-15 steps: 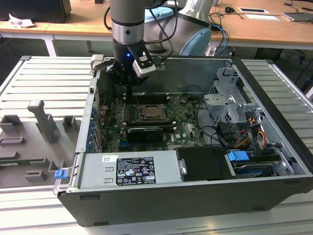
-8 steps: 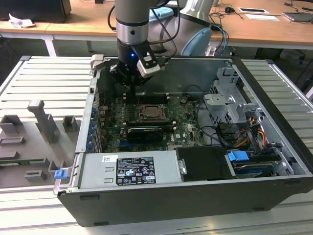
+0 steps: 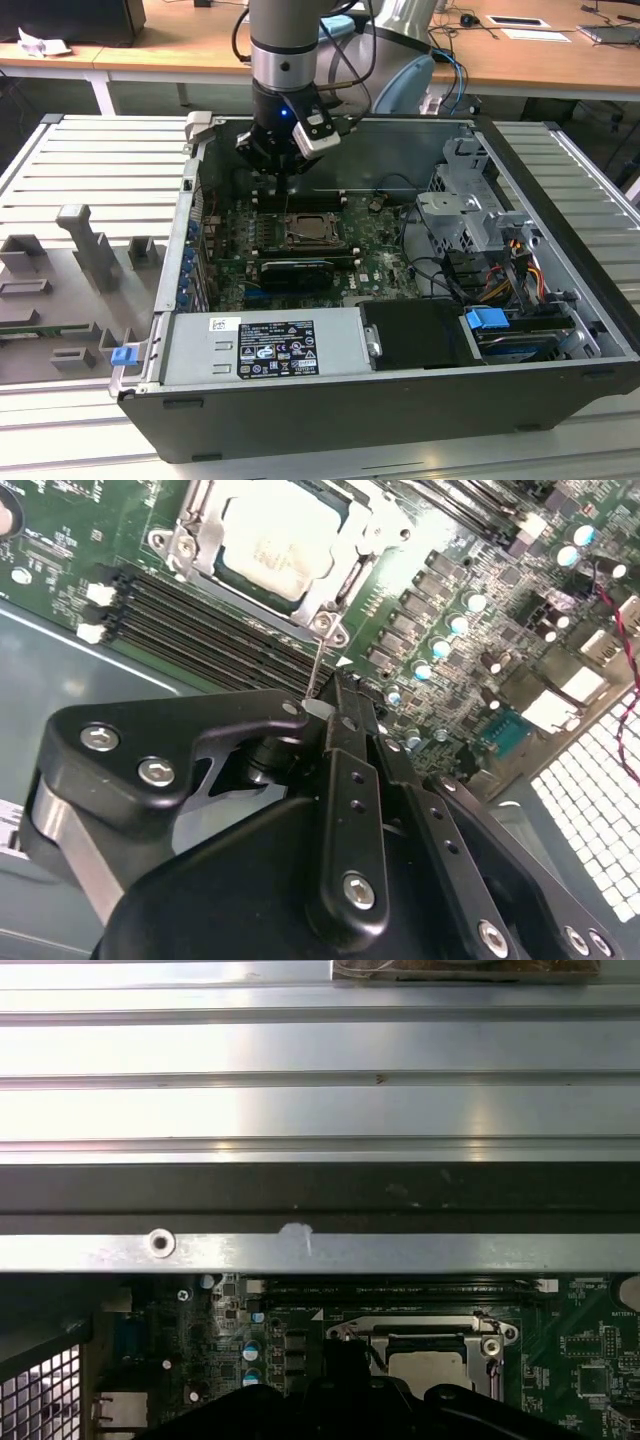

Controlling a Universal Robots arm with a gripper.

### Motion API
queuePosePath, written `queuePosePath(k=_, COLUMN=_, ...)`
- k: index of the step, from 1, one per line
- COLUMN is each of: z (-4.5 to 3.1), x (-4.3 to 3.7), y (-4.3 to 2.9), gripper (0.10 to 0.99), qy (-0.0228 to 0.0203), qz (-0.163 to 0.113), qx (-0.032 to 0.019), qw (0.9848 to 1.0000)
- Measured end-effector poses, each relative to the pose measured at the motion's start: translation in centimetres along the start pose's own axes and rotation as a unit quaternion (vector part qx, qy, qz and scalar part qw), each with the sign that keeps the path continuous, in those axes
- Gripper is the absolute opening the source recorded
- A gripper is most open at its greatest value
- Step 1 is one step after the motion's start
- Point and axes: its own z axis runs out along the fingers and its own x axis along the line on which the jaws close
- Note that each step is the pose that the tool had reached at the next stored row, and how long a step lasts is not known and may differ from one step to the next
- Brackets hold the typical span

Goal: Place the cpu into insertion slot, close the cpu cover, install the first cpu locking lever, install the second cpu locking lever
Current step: 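Install the first cpu locking lever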

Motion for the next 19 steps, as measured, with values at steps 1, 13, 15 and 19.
queuePosePath(k=1, z=0.00, x=-0.08, y=0.00, gripper=0.106, qy=0.0000, qz=0.000, qx=0.0000, qw=1.0000)
queuePosePath(k=13, z=0.02, x=-1.26, y=0.01, gripper=0.106, qy=-0.0001, qz=0.000, qx=-0.0001, qw=1.0000)
queuePosePath(k=15, z=0.14, x=-1.46, y=0.01, gripper=0.106, qy=0.0000, qz=0.000, qx=-0.0001, qw=1.0000)
queuePosePath(k=19, z=0.37, x=-1.57, y=-0.07, gripper=0.106, qy=0.0001, qz=0.000, qx=-0.0146, qw=0.9999)
